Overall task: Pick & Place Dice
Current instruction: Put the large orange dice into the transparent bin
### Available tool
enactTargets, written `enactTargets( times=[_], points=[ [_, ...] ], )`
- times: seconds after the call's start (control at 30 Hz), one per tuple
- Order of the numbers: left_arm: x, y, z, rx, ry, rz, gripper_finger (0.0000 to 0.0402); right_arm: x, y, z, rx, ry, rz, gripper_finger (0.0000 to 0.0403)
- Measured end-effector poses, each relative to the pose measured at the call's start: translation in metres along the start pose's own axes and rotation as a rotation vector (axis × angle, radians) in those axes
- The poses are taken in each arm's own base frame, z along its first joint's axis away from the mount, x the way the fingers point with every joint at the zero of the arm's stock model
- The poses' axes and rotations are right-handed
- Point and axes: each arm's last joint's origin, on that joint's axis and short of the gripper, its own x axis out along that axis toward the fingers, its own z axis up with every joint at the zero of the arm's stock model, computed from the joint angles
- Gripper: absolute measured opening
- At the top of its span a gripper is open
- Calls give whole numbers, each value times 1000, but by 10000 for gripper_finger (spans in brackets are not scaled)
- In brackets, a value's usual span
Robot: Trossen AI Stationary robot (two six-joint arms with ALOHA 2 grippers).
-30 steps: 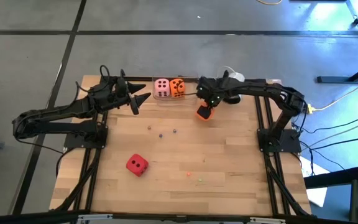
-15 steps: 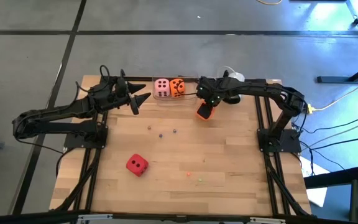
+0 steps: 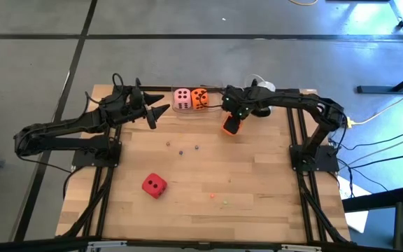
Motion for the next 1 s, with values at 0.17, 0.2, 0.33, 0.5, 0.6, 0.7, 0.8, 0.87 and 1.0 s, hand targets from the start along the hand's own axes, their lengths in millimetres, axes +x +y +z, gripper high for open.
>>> enactTargets(
  times=[0.17,0.2,0.33,0.5,0.6,0.7,0.8,0.87,1.0],
  points=[
    [0,0,0,0,0,0,268,-13,4,-1,-31,-35,134,159],
    [0,0,0,2,0,0,269,-16,6,-1,-37,-46,172,159],
    [0,0,0,16,0,1,268,-28,11,4,-57,-135,326,159],
    [0,0,0,17,-1,1,267,-46,15,26,-49,-399,425,159],
    [0,0,0,17,-1,1,267,-57,16,42,-30,-593,410,160],
    [0,0,0,17,0,1,268,-64,13,58,14,-798,268,160],
    [0,0,0,17,-2,-2,269,-57,8,71,83,-924,111,161],
    [-3,0,3,20,-20,-7,268,-49,6,77,100,-962,57,161],
    [-18,-3,21,71,-124,-28,267,-32,2,89,69,-1042,17,162]
  ],
)
